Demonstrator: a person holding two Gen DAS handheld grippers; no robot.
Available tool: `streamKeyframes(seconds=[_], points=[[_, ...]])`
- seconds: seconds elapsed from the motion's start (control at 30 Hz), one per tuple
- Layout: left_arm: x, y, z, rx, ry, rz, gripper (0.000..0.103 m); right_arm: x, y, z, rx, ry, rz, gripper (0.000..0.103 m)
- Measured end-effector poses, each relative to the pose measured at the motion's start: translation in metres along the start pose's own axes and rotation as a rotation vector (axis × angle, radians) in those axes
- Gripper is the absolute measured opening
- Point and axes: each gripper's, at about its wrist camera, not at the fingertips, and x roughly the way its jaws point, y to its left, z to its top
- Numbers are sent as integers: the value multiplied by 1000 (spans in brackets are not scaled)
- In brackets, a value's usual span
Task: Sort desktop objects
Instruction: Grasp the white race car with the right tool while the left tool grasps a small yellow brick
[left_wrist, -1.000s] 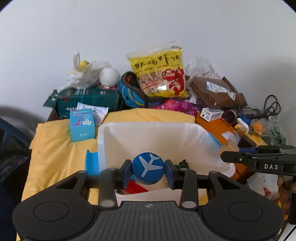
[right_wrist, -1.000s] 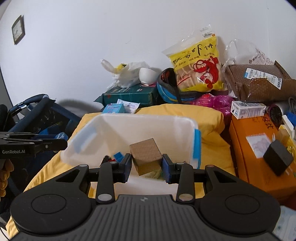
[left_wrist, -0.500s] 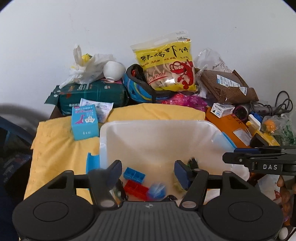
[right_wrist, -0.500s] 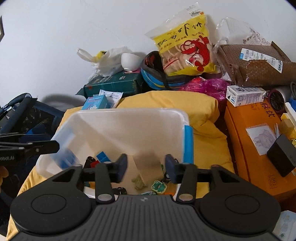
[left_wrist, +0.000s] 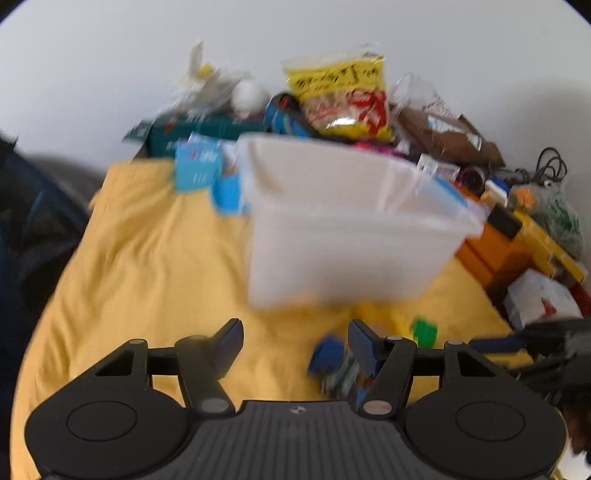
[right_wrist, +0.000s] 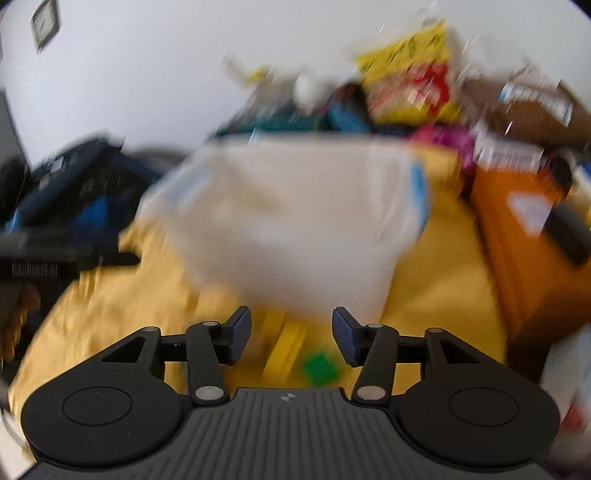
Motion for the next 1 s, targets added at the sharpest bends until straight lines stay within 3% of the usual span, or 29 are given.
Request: streamKeyframes(seconds=[0.17, 0.23, 0.43, 0.47, 0.53, 0.6, 0.9, 1.0], points=[[-9, -2, -33, 34, 31, -6, 66, 24, 37, -42, 3, 96, 14, 55], [-11, -6, -41, 76, 41, -5, 66, 30, 49, -51, 16, 110, 0, 56], [-12, -8, -57, 80, 72, -14, 66, 43, 58, -61, 43, 117, -49, 56], [-12, -9, -59, 87, 76, -16, 66, 44, 58, -60, 36, 112, -50, 54], [-12, -11, -63, 99, 78, -21, 66, 42, 54, -58, 23, 100, -27, 31], [-10, -14, -64, 96, 81, -25, 66, 38, 50, -59, 26, 93, -21, 20], [20, -55, -66, 204, 81, -104, 65, 14, 15, -77, 3, 108, -71, 18], [36, -67, -68, 228, 107, -116, 57, 8, 12, -82, -21, 119, -72, 19]])
